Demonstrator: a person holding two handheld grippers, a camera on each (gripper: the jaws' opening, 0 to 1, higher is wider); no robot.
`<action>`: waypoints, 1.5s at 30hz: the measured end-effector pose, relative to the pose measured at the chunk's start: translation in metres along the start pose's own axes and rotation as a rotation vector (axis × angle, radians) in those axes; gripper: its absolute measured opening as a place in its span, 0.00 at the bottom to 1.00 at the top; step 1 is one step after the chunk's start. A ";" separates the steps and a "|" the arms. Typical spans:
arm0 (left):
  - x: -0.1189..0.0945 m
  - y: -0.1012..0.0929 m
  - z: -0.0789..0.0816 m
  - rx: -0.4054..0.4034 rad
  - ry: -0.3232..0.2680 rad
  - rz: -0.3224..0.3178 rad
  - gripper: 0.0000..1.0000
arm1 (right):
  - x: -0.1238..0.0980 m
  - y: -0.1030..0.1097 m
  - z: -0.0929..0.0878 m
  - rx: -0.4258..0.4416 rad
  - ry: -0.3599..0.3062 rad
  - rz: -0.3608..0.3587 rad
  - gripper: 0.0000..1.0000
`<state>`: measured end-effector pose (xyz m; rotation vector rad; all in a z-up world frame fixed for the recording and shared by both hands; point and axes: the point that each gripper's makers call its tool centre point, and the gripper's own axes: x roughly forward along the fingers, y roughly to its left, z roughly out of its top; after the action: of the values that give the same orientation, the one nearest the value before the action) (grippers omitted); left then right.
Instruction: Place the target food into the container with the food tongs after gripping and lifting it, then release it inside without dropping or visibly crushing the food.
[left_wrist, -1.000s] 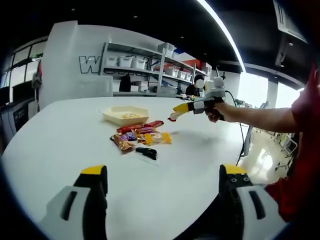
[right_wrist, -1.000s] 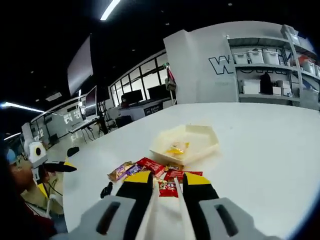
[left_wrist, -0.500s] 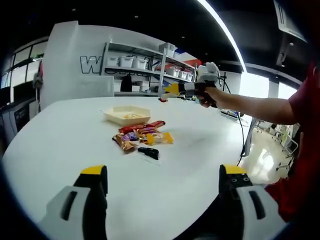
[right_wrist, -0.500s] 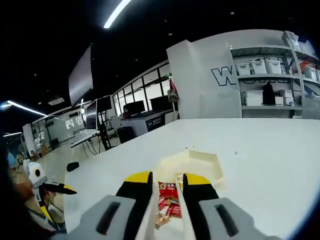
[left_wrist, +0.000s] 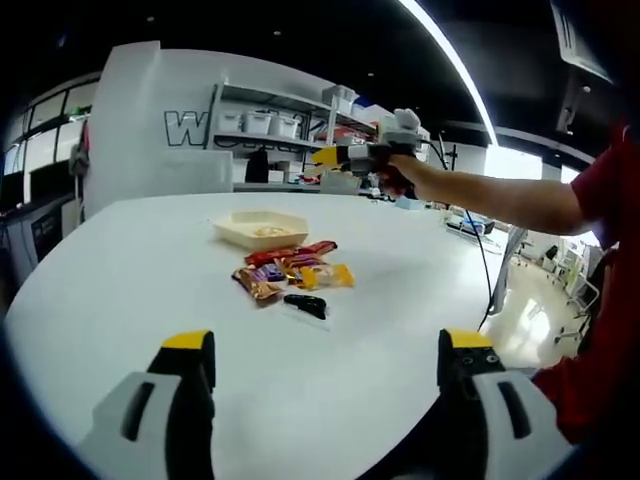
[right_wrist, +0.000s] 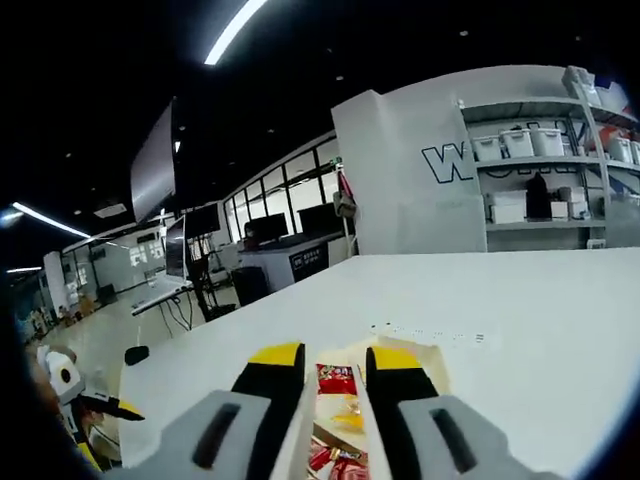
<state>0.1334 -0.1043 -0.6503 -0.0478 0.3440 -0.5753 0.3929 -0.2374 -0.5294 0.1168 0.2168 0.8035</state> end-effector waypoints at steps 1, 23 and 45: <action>-0.001 0.001 0.000 -0.003 -0.001 0.004 0.91 | 0.003 0.001 0.004 -0.017 -0.020 0.010 0.20; -0.003 -0.002 0.003 0.006 -0.002 0.006 0.91 | -0.009 -0.025 -0.005 -0.007 -0.021 -0.042 0.22; -0.004 -0.005 0.003 0.007 -0.007 0.006 0.91 | -0.030 -0.044 -0.079 0.107 0.080 -0.092 0.22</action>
<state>0.1284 -0.1058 -0.6457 -0.0422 0.3357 -0.5702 0.3851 -0.2876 -0.6102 0.1745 0.3387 0.7056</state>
